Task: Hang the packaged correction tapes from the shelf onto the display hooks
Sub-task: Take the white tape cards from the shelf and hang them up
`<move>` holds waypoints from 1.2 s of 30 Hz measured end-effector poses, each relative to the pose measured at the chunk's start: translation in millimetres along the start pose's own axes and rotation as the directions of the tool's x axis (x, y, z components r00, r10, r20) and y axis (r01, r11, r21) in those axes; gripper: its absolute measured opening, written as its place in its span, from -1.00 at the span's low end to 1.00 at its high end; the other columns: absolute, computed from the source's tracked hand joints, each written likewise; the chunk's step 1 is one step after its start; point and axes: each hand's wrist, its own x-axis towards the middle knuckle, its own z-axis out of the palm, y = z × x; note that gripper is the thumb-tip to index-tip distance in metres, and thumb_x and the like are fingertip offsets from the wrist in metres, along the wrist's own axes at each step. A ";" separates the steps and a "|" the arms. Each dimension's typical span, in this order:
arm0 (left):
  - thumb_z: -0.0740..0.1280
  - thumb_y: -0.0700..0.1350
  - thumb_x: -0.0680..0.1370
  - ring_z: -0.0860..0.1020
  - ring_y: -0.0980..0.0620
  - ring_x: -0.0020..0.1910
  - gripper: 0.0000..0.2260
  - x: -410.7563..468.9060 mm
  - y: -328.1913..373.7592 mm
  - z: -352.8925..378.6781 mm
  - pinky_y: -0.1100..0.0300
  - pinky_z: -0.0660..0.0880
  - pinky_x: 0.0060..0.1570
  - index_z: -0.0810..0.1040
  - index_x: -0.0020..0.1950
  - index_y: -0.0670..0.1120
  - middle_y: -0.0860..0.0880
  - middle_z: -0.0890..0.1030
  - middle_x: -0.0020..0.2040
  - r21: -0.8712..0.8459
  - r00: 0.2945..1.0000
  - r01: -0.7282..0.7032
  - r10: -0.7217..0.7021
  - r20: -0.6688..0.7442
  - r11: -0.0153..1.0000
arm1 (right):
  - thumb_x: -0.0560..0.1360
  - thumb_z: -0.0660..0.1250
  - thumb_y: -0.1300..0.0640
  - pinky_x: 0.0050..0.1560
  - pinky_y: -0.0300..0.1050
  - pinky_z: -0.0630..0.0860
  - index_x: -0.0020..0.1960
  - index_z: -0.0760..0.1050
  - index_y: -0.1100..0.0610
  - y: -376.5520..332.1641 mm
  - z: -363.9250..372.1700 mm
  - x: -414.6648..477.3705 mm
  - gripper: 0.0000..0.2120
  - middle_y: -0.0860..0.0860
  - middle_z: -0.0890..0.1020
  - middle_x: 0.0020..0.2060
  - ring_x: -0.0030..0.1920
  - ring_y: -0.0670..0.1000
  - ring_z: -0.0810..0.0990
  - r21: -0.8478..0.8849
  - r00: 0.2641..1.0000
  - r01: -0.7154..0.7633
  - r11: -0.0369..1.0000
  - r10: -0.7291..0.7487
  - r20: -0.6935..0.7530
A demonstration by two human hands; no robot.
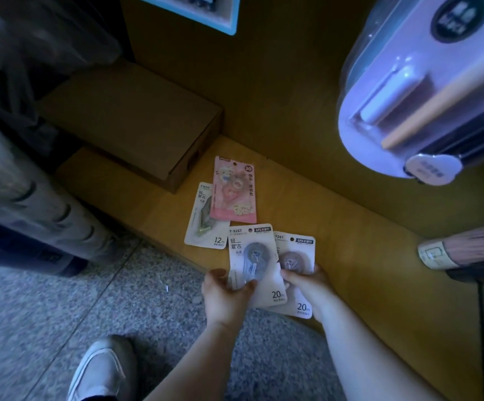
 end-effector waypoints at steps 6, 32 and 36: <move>0.46 -0.24 0.37 0.29 -0.18 0.34 -0.23 -21.9 5.7 1.3 0.06 0.30 0.29 0.11 0.48 -0.15 -0.19 0.16 0.38 0.027 1.000 0.013 -0.014 0.024 1.000 | 0.36 0.41 0.36 -0.27 -0.18 0.42 0.22 0.40 0.35 9.4 -6.1 -8.5 -0.55 0.24 0.56 0.10 -0.06 0.06 0.52 -0.083 0.999 0.051 0.995 -0.052 -0.004; 0.37 0.00 0.46 0.55 -0.19 0.10 -0.58 -5.6 2.1 -17.2 0.01 0.53 0.03 0.47 0.24 -0.19 -0.19 0.58 0.13 -0.053 0.892 0.328 -0.291 0.346 0.943 | 0.47 0.32 0.25 -0.39 -0.25 0.38 -0.14 0.42 0.09 -4.1 -2.4 -31.7 -0.89 0.00 0.55 -0.27 -0.31 -0.10 0.50 -0.061 0.969 0.141 0.988 -0.125 0.214; 0.36 -0.09 0.48 0.58 -0.09 -0.09 -0.71 -24.7 21.2 -35.1 0.08 0.53 -0.11 0.52 0.15 -0.17 -0.12 0.62 -0.04 -0.102 0.904 0.215 -0.158 0.398 0.971 | 0.46 0.29 0.34 -0.42 -0.32 0.41 -0.15 0.40 0.10 -20.3 -4.6 -49.1 -0.83 -0.03 0.52 -0.29 -0.31 -0.13 0.46 -0.054 0.957 0.212 0.976 -0.196 0.212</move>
